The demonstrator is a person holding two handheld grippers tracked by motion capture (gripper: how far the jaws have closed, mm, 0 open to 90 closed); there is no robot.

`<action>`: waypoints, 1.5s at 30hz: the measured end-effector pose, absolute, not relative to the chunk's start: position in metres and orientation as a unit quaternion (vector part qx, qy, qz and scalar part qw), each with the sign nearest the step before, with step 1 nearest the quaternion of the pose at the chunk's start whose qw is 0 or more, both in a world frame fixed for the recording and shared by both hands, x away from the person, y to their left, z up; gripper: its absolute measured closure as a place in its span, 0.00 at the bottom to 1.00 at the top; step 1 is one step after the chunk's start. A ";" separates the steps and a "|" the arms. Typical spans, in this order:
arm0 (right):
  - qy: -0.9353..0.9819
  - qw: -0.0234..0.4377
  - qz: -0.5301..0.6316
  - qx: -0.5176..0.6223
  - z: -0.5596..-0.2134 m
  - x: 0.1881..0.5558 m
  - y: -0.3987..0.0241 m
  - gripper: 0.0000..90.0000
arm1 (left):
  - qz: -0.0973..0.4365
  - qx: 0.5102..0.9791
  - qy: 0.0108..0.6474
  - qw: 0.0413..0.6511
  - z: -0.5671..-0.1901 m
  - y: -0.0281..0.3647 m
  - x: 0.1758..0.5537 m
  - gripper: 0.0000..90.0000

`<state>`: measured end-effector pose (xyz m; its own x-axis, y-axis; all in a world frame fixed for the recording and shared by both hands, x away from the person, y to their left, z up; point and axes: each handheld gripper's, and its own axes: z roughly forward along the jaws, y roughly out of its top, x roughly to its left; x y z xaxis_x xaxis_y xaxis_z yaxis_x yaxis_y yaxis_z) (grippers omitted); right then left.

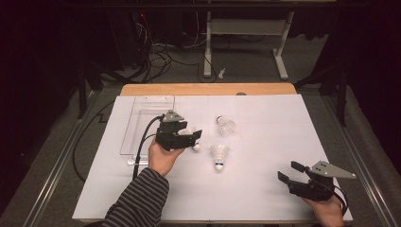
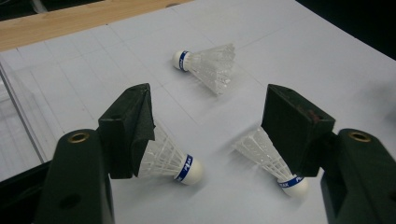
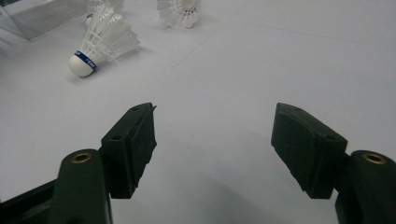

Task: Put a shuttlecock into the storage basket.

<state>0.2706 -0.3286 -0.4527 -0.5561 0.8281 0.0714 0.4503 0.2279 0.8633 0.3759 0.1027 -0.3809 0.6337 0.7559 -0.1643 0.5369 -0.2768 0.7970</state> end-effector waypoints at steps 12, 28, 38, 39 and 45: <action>0.755 0.207 0.456 0.423 -0.453 0.271 -0.328 0.35 | 0.121 0.798 0.415 0.419 -0.379 0.097 0.386 0.38; 0.757 0.205 0.455 0.422 -0.453 0.270 -0.328 0.35 | 0.105 0.821 0.425 0.367 -0.371 0.090 0.402 0.37; 0.756 0.203 0.455 0.424 -0.453 0.271 -0.329 0.35 | 0.088 0.837 0.430 0.325 -0.372 0.088 0.416 0.40; 0.756 0.205 0.456 0.423 -0.453 0.271 -0.329 0.35 | 0.087 0.838 0.432 0.323 -0.371 0.088 0.417 0.40; 0.756 0.205 0.456 0.423 -0.453 0.271 -0.329 0.35 | 0.077 0.842 0.437 0.306 -0.371 0.088 0.424 0.40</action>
<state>0.2709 -0.3289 -0.4529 -0.5584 0.8262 0.0751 0.4515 0.2268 0.8630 0.4245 0.0884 -0.3708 0.6063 0.7832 -0.1377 0.6892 -0.4312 0.5823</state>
